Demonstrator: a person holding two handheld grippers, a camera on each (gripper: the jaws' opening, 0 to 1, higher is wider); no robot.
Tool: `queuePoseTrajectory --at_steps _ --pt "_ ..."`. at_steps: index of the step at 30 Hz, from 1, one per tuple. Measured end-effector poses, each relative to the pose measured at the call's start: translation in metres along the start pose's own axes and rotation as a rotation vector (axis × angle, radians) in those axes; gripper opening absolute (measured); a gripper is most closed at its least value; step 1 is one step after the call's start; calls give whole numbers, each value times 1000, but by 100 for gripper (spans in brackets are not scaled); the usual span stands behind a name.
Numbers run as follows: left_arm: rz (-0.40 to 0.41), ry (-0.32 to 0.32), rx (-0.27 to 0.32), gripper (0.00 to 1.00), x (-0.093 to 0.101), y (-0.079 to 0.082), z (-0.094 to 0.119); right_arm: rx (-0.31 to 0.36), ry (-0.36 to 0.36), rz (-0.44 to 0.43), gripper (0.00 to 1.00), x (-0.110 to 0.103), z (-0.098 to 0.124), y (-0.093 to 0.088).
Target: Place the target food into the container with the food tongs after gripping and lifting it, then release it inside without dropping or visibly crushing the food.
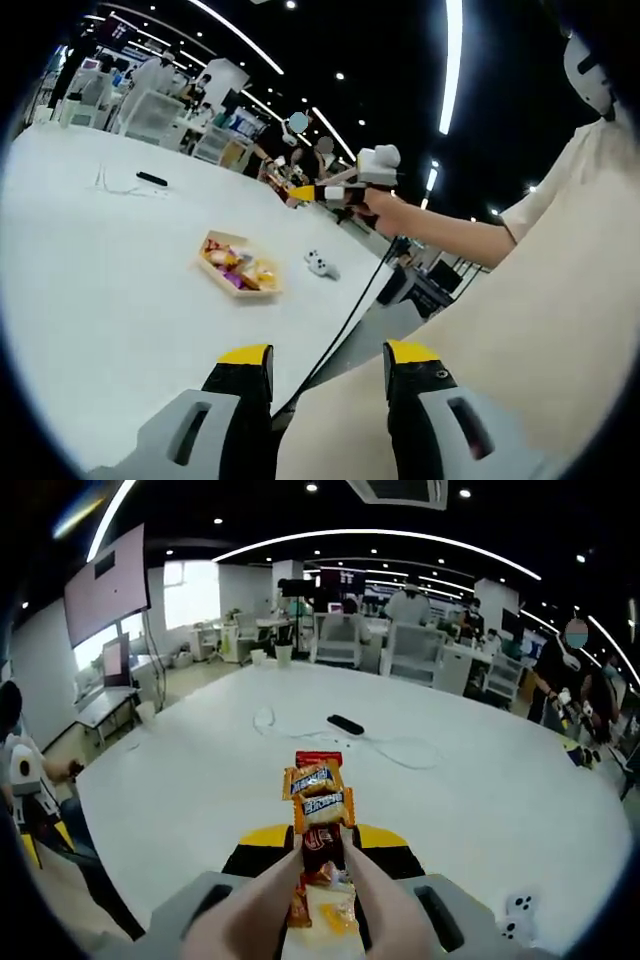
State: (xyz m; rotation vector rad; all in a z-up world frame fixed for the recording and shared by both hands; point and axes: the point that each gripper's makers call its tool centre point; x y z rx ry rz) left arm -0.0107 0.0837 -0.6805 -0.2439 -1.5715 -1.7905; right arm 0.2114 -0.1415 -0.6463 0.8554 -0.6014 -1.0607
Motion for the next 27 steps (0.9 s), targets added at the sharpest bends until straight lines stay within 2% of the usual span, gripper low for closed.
queuePoseTrajectory --at_steps 27 --pt "8 2 -7 44 1 -3 -1 3 -18 -29 22 7 4 -7"
Point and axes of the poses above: the point that each gripper's makers call its tool centre point, and the gripper's own axes: z roughly backward along the fingers, x roughly to its right, y roughly out of its top, and after that the axes turned 1 degree about -z, right-handed
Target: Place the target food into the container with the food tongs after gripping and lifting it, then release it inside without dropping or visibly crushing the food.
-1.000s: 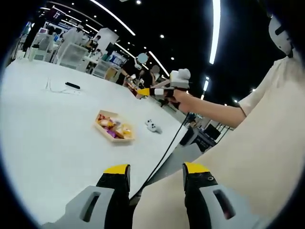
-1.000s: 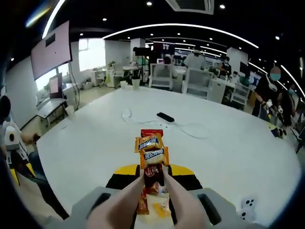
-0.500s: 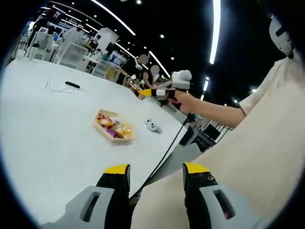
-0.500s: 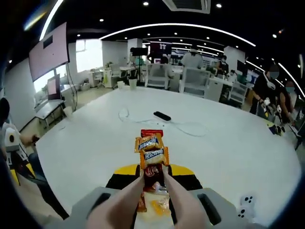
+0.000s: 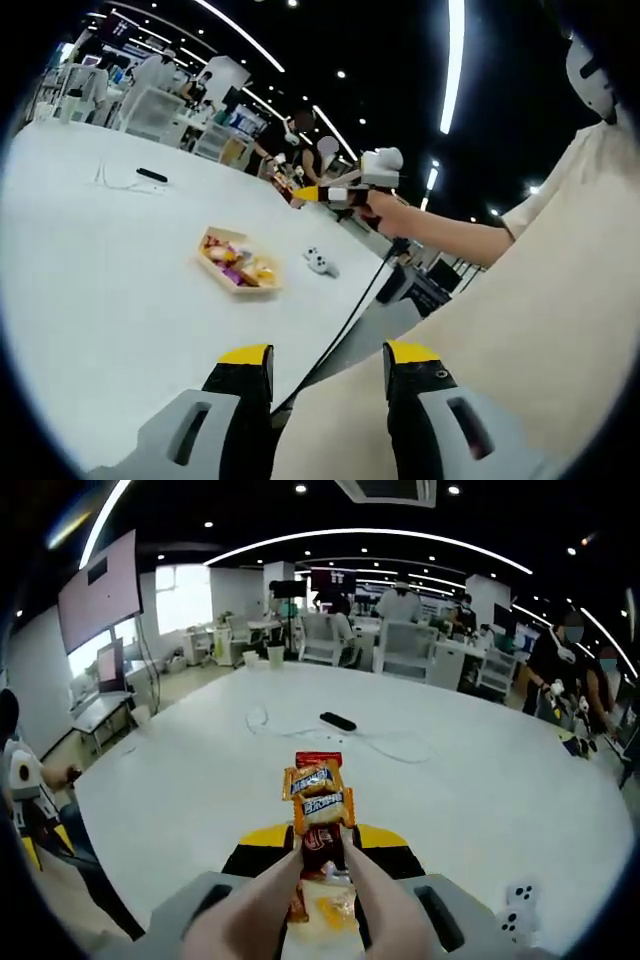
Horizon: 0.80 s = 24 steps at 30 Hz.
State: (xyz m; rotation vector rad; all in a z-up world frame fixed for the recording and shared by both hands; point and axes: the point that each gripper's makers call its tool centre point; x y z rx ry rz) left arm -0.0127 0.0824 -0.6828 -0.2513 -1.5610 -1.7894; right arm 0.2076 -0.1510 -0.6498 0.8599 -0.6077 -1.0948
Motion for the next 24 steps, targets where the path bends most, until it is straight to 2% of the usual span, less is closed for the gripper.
queuePoseTrajectory --at_steps 9,24 --pt "10 14 3 43 -3 -2 5 -1 6 17 23 -3 -5 3" --pt "7 9 1 43 -3 -1 3 16 -31 24 26 8 -2 3"
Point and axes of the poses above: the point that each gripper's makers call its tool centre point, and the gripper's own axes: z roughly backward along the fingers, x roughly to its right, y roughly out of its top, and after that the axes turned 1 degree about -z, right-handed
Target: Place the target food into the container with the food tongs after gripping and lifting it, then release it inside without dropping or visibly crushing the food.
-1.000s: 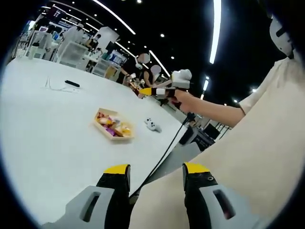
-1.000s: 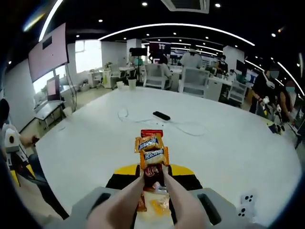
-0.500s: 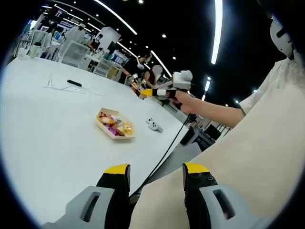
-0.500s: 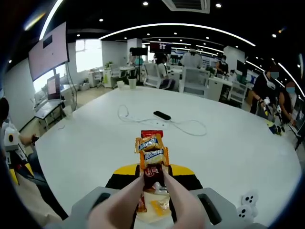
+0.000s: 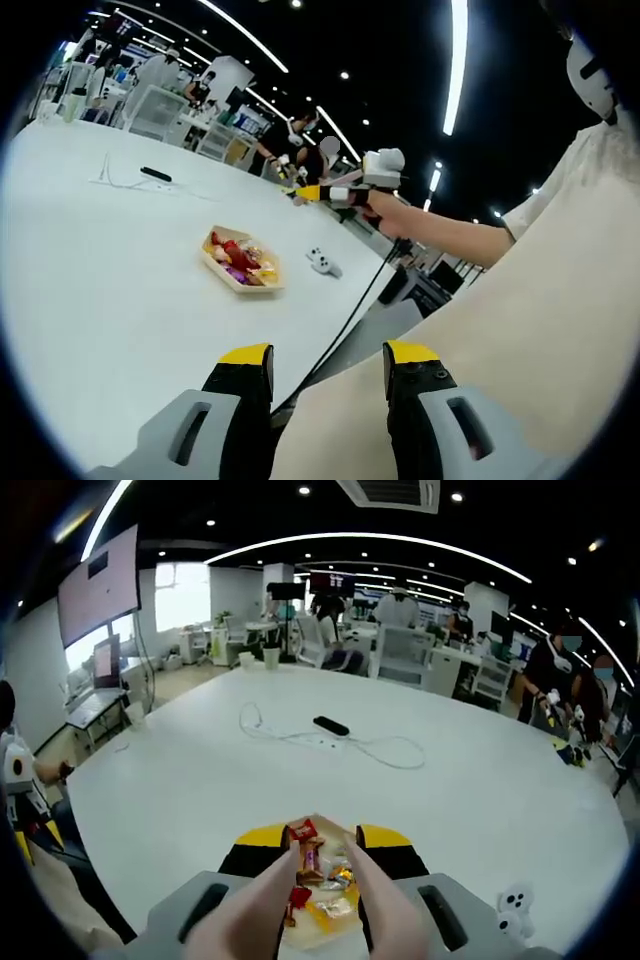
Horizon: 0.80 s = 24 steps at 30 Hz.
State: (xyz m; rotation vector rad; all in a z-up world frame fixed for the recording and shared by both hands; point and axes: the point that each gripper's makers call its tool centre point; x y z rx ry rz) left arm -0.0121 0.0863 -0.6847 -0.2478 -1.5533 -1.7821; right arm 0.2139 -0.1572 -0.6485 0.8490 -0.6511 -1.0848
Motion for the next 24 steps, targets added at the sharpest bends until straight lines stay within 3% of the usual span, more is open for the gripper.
queuePoseTrajectory --at_steps 24 --pt "0 -3 2 43 2 -1 0 -21 53 -4 27 -16 -1 -6"
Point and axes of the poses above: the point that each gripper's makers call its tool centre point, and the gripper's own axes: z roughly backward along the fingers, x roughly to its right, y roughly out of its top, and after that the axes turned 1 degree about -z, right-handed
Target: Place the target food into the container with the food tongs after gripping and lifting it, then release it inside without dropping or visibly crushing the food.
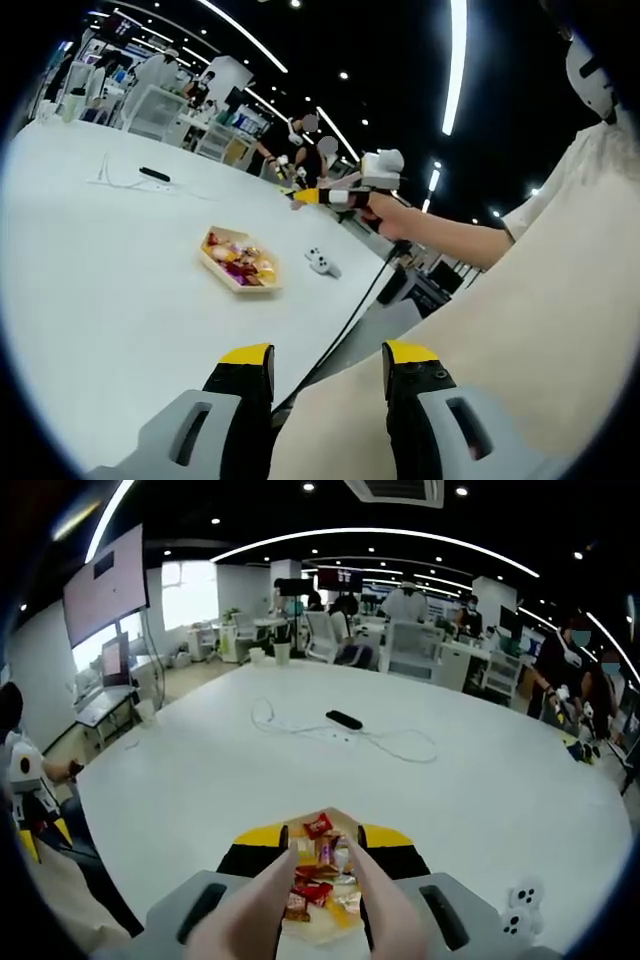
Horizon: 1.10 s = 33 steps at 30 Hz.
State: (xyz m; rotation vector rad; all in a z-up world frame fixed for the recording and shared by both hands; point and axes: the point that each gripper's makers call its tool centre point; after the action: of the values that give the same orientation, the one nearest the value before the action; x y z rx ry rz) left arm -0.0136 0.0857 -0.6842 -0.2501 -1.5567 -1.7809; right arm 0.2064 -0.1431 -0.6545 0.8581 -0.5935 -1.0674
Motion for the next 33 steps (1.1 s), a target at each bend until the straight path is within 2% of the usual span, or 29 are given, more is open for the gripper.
queuePoseTrajectory --at_steps 14,26,33 --pt "4 6 3 42 -4 0 3 -24 45 3 27 -22 -6 -8" --pt "-8 9 1 42 -5 0 4 -14 105 12 28 -50 -17 -1" --pt "-7 12 8 42 -4 1 5 -23 144 -2 28 -63 -19 -6"
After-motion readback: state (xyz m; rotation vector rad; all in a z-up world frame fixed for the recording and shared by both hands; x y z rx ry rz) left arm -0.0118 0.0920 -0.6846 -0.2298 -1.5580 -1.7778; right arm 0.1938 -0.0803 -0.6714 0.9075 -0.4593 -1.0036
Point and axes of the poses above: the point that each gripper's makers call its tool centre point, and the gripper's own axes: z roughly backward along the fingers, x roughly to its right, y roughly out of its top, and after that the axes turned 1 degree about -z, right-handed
